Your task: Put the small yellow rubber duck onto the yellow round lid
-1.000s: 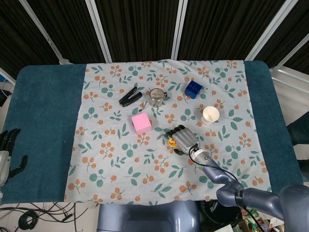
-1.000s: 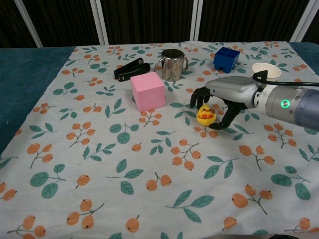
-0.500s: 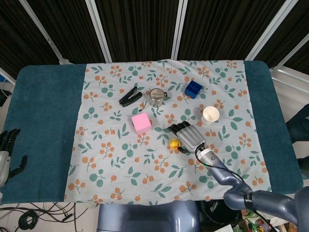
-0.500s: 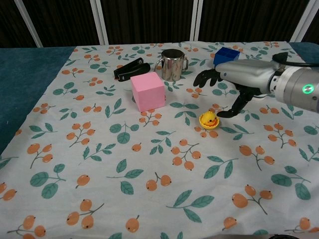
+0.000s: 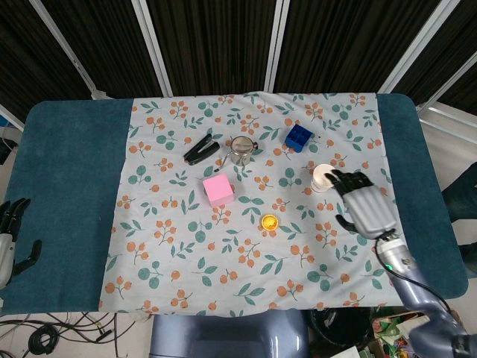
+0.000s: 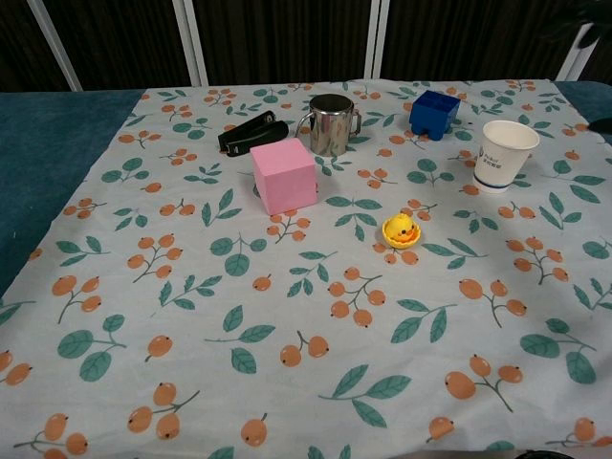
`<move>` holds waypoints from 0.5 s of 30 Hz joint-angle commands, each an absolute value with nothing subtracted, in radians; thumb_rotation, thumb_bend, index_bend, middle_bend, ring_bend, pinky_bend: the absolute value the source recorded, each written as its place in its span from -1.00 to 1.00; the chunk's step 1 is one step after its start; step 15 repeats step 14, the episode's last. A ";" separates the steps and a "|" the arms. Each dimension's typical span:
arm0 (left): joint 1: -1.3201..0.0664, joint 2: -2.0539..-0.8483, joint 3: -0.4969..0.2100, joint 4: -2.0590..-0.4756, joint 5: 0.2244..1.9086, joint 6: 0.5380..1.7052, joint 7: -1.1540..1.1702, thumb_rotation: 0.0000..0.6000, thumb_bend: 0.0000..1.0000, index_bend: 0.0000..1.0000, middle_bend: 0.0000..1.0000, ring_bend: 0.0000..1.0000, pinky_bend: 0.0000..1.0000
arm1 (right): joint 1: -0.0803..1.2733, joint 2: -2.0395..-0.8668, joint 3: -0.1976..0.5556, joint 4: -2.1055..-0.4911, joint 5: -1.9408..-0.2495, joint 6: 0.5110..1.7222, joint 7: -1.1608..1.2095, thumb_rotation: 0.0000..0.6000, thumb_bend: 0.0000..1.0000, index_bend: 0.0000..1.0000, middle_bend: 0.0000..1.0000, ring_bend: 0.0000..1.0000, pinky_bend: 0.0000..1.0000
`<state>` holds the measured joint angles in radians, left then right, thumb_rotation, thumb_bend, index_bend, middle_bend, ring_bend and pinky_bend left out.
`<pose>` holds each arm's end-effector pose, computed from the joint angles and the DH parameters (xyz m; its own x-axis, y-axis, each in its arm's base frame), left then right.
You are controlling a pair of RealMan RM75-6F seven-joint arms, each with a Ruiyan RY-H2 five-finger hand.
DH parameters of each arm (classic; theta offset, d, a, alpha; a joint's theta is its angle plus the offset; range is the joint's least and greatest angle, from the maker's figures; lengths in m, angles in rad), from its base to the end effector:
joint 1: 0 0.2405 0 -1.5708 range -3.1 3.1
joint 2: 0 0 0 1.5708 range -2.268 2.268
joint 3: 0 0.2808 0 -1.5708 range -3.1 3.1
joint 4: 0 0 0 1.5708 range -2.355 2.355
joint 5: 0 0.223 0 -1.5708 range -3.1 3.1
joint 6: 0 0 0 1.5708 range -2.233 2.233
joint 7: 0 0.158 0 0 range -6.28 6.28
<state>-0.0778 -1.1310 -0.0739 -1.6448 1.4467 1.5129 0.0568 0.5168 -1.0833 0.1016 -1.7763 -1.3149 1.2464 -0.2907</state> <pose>-0.3356 0.2000 0.1613 0.4013 -0.0408 0.9150 0.9155 0.0477 -0.3994 -0.2219 -0.3240 0.1343 0.5342 -0.0090 0.8453 -0.8134 -0.2775 0.5112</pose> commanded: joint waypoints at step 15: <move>-0.066 -1.136 -0.067 -1.636 1.477 1.542 0.055 1.00 -0.15 -1.00 -0.87 -1.00 -1.00 | 0.113 -1.134 -0.001 -1.586 -1.407 1.648 -0.107 1.00 -0.63 -0.79 -0.89 -0.77 -0.69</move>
